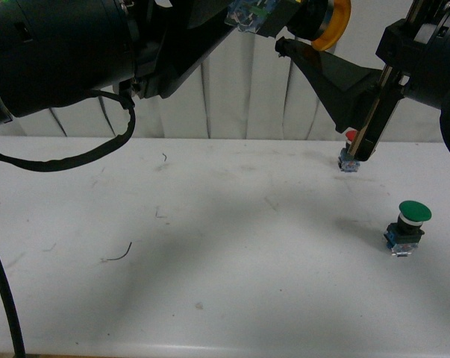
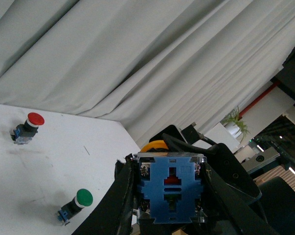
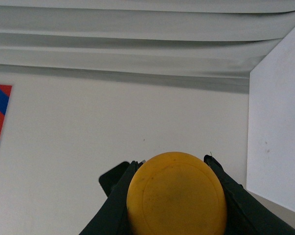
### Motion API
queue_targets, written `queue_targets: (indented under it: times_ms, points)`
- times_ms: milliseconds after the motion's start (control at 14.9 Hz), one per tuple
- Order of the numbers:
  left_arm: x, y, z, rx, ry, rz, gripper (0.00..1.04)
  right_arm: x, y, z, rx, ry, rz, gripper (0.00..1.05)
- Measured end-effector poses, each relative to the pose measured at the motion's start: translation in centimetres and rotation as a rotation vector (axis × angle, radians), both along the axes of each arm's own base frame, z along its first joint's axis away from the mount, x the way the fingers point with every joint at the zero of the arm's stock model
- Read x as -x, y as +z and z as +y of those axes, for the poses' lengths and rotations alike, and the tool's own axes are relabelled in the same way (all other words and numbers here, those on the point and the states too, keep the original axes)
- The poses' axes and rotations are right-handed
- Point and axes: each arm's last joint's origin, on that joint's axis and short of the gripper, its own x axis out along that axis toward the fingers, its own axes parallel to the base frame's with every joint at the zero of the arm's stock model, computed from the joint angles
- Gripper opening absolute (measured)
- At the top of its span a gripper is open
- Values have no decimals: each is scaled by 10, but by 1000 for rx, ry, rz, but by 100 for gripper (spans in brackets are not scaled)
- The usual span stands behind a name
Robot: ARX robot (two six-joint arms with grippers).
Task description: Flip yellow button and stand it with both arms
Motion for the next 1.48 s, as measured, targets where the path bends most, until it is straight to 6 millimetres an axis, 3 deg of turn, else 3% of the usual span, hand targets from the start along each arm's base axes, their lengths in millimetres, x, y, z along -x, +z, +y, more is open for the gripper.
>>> queue_targets:
  times_ms: [67,268,403,604,738,939,1141,1275,1342,1476]
  points:
    - [-1,0,1,5,-1,4,32,0,0,0,-5,-6,3,35]
    - [-1,0,1,5,-1,5,32,-1,0,-3,-4,-12,2,35]
    - [0,0,0,2,-14,2,55,-1,0,-3,-1,-13,1,35]
    - [-1,0,4,3,-5,-4,98,-3,-6,-8,3,-37,21,35]
    - [-6,3,23,1,57,-1,98,-3,-7,-9,12,-44,13,35]
    - [7,19,65,-63,205,-11,98,-4,-7,-13,18,-58,7,35]
    - [52,29,82,-295,364,-51,98,-4,-7,-13,26,-62,-3,35]
    - [99,57,86,-554,485,-202,98,-4,-8,-13,37,-66,-15,35]
    - [111,62,88,-613,515,-235,98,-4,-8,-13,40,-68,-18,35]
    - [133,66,90,-682,678,-230,88,-4,-8,-13,44,-70,-24,35]
